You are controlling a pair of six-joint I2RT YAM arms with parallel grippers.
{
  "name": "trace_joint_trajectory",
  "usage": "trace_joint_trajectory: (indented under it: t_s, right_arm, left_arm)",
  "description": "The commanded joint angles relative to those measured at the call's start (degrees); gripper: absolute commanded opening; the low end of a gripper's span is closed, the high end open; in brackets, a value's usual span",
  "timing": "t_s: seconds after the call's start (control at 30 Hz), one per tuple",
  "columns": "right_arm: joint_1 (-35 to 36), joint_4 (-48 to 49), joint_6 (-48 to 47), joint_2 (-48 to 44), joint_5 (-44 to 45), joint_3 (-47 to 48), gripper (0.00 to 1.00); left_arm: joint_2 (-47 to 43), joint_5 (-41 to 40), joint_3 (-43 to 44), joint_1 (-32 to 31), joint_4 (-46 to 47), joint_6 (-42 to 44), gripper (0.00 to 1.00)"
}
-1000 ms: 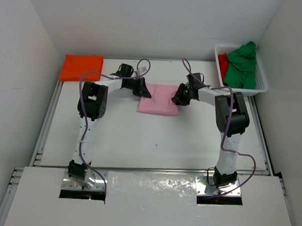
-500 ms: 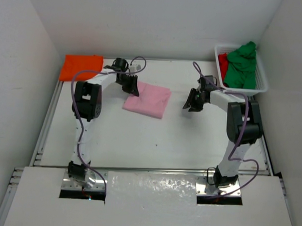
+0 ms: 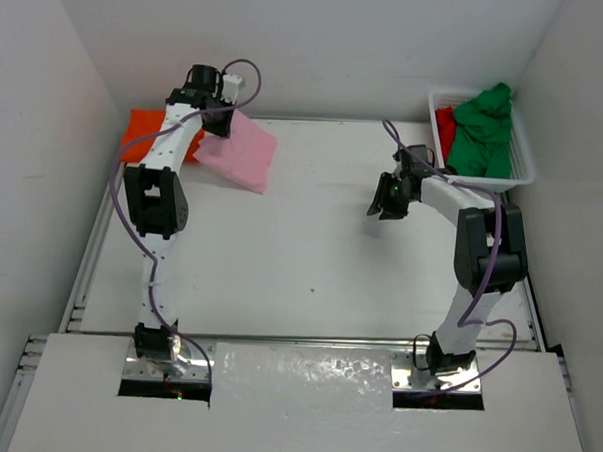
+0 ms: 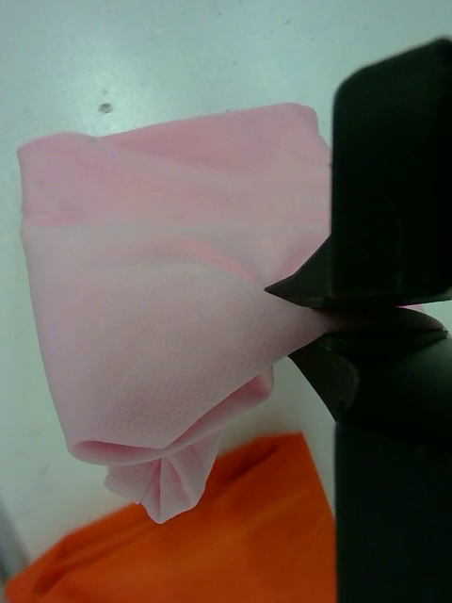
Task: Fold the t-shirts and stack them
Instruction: Put the neatly folded tshirt into the corner of the board with the left arm
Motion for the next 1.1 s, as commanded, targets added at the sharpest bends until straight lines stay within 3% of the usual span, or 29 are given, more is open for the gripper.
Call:
trace_joint_trajectory:
  t_s: [0.0, 0.33, 0.6, 0.77, 1.07]
  right_arm:
    - [0.19, -1.34, -1.3, -0.02, 1.59, 2.82, 0.38]
    - [0.27, -5.91, -2.36, -3.87, 5.54, 1.68, 0.38]
    - [0.89, -10.04, -2.97, -5.91, 8.89, 2.55, 0.38]
    - [2.2, -12.42, -3.59, -4.59, 10.38, 5.8, 0.38]
    - [3.96, -16.46, -4.99, 1.29, 10.73, 13.18, 0.38]
  left_arm:
    - [-0.39, -6.62, 4.58, -0.54, 0.95, 3.26, 0.0]
    - [-3.29, -6.73, 8.19, 2.88, 9.56, 7.84, 0.0]
    - [-4.87, 6.8, 9.5, 10.44, 13.18, 7.04, 0.0]
    - [-2.94, 17.51, 10.91, 15.54, 13.87, 1.96, 0.0]
    - [3.03, 27.8, 10.74, 22.14, 20.02, -4.03, 0.0]
